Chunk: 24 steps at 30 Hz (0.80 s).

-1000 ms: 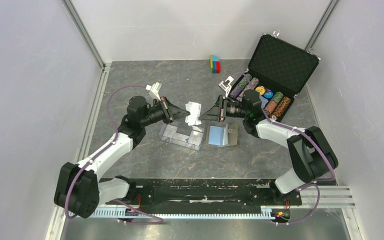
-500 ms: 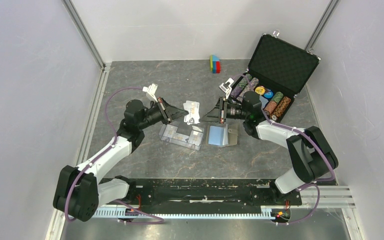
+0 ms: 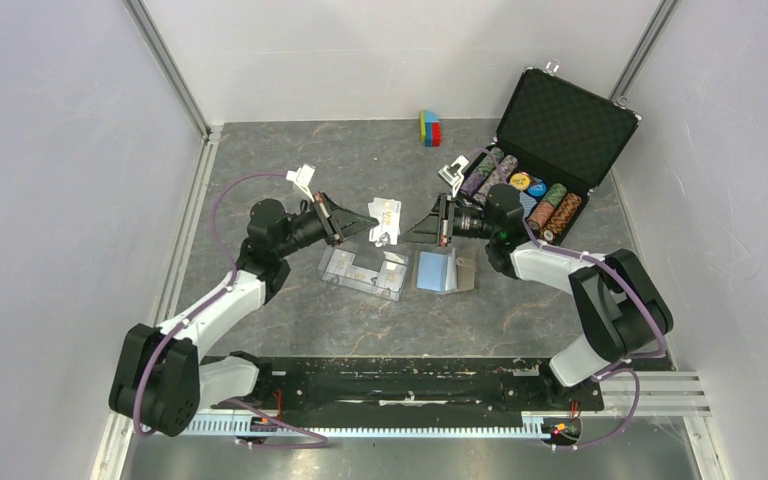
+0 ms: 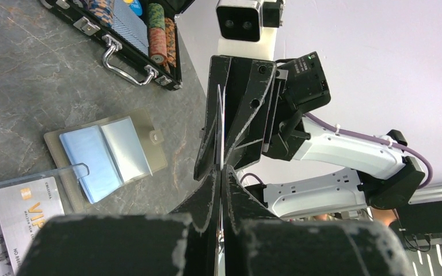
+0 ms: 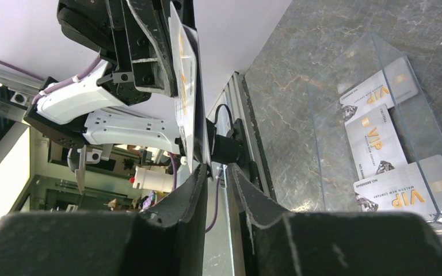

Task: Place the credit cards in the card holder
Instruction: Pick up the credit card from the storage box.

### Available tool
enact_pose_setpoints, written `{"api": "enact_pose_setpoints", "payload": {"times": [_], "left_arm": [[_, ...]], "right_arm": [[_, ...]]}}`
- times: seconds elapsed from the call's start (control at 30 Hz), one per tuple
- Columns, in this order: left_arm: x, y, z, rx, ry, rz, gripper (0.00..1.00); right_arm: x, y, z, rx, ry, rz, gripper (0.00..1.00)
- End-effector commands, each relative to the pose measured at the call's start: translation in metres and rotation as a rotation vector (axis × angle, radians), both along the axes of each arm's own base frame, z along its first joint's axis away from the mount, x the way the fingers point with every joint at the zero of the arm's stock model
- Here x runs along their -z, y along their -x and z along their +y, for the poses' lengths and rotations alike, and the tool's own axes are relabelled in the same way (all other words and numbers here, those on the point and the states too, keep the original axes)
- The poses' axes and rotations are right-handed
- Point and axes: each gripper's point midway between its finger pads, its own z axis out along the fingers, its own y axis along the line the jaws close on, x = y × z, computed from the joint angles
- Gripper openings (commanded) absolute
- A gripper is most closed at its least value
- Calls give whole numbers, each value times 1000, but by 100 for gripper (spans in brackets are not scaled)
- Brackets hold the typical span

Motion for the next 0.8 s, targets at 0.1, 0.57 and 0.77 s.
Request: {"api": "enact_pose_setpoints", "payload": {"times": [0.1, 0.57, 0.77], "left_arm": [[-10, 6, -8, 75, 58, -10, 2], [0, 6, -13, 126, 43, 22, 7], [13, 7, -10, 115, -29, 47, 11]], "right_arm": [[-20, 3, 7, -34, -89, -36, 27], [-25, -1, 14, -50, -81, -56, 0], [2, -27, 12, 23, 149, -91, 0]]}}
